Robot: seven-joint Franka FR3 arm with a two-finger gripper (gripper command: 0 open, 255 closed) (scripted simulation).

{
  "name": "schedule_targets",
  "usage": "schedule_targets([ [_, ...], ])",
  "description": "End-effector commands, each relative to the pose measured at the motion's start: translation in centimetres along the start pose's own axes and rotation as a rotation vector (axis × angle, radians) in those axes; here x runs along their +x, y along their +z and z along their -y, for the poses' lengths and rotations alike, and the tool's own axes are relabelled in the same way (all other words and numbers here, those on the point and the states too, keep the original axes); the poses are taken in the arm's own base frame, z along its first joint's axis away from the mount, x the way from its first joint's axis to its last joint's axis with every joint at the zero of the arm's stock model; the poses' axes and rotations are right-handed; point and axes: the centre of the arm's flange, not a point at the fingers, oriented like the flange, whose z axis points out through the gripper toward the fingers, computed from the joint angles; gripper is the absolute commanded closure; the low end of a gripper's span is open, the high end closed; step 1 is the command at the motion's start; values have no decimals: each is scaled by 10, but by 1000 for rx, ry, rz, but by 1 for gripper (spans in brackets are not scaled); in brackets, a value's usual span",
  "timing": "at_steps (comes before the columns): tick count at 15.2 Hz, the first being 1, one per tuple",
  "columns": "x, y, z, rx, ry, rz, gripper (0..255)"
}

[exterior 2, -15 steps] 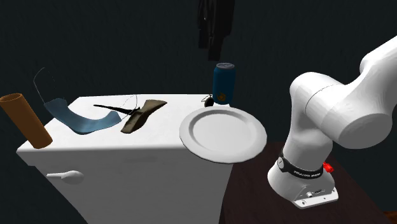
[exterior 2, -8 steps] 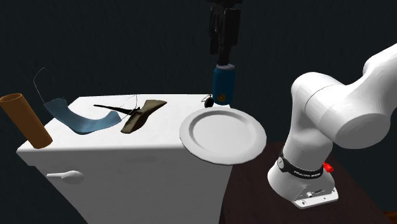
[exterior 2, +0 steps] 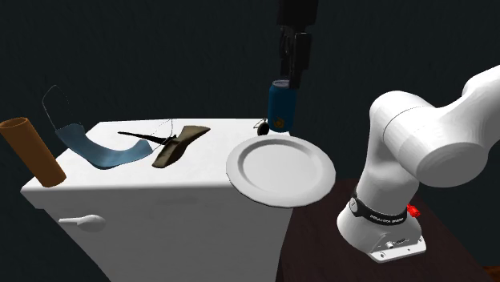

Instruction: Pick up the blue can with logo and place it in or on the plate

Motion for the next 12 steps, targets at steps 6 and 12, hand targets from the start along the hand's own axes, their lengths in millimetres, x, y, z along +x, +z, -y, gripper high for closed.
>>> schedule_targets([
  [6, -1, 35, -2, 0, 1, 1, 0],
  [12, -1, 35, -2, 0, 1, 1, 0],
])
